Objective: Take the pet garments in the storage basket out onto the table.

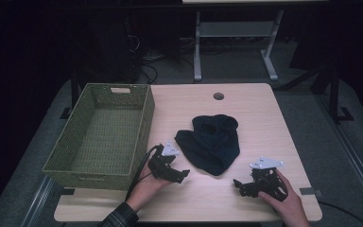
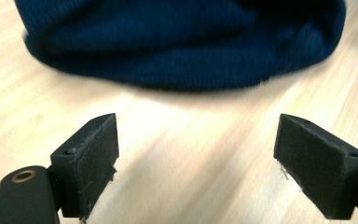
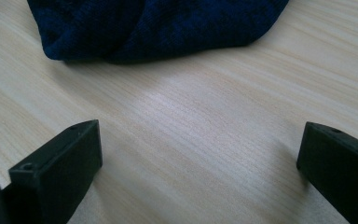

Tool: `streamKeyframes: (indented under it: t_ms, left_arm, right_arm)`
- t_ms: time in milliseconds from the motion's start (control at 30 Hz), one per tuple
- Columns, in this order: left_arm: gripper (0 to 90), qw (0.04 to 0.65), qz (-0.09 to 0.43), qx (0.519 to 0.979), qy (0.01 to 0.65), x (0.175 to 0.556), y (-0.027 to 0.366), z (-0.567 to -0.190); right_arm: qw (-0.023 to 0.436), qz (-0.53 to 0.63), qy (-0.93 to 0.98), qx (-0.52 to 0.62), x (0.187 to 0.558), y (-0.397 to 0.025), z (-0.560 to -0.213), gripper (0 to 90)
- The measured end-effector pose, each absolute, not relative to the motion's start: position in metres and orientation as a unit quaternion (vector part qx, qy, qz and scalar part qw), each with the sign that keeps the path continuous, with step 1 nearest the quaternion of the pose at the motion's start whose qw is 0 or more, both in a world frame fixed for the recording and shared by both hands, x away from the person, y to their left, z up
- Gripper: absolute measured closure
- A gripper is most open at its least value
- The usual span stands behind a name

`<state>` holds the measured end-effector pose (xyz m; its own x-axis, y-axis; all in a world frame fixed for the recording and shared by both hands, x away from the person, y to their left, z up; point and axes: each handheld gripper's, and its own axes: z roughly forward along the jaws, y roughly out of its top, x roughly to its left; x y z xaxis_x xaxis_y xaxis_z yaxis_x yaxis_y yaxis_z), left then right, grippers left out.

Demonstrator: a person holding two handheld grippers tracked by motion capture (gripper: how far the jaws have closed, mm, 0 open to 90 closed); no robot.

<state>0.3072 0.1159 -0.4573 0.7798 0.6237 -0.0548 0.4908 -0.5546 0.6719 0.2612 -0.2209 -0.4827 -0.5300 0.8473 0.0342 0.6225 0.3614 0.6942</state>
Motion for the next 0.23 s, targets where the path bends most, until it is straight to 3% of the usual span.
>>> streamKeyframes:
  t_ms: [233]
  left_arm:
    - [12.7, 0.326, 0.101, 0.888, 0.309, 0.2992, 0.115, -0.4681]
  right_arm:
    - [0.168, 0.335, 0.808, 0.455, 0.2612, -0.2208, -0.4827, 0.0]
